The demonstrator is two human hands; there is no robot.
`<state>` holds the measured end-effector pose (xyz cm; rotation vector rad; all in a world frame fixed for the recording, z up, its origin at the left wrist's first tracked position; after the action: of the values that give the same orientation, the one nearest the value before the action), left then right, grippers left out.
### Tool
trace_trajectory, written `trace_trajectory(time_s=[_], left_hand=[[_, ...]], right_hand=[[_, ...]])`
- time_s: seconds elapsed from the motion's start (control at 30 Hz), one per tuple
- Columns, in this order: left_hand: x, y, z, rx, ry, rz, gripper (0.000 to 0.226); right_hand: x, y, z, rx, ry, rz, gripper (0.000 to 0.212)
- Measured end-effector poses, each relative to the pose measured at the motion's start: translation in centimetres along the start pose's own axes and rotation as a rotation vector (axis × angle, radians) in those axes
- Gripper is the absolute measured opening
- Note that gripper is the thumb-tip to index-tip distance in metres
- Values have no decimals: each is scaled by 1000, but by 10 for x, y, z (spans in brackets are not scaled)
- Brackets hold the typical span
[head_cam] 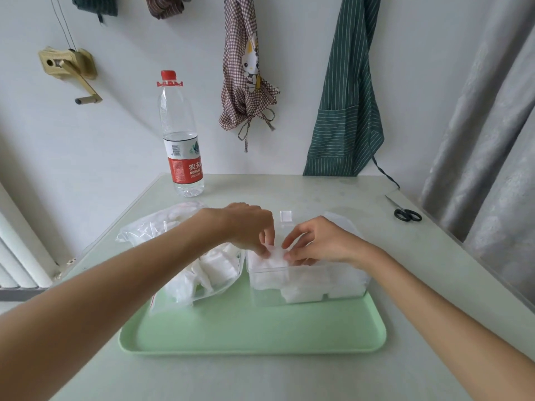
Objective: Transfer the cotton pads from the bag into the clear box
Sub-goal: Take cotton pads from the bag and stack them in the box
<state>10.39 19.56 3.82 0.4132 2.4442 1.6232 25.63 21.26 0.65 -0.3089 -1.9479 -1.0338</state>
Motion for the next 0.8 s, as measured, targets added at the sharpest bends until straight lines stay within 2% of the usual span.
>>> trace_trajectory(time_s=[0.23, 0.3, 0.37, 0.43, 0.47, 0.57, 0.6, 0.67, 0.8], left_hand=[[-4, -10, 9, 111, -67, 159, 25], [-6, -13, 11, 61, -101, 275, 22], [-9, -11, 13, -57, -156, 398, 21], [-10, -3, 10, -149, -205, 448, 24], [-10, 1, 8, -144, -220, 413, 22], [-17, 7, 5, 73, -211, 145, 7], [-21, 5, 6, 162, -198, 119, 9], [-27, 0, 12, 312, -130, 141, 20], [-32, -9, 25, 507, -28, 62, 38]], right_hand=[[1, 22, -4, -35, 23, -83, 12], [0, 26, -7, -47, 30, -96, 12], [-1, 31, -13, -71, 37, -109, 11], [-6, 39, -21, -150, 47, -97, 9], [-10, 43, -26, -224, 51, -88, 8], [-30, 53, -42, -495, 21, -83, 8], [-36, 53, -46, -552, -7, -85, 9], [-47, 49, -48, -583, -64, -86, 16], [-55, 38, -42, -519, -106, -52, 24]])
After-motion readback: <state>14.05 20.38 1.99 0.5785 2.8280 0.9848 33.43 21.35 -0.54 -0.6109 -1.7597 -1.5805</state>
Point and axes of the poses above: each hand's wrist, its own z-axis towards the middle knuckle, its own y-axis out of the back of the hand, x = y × z, the point moved 2 cm from there along z, towards the middle knuckle, and after that the axes turned 7 degrees about x, right-handed, at the moved point
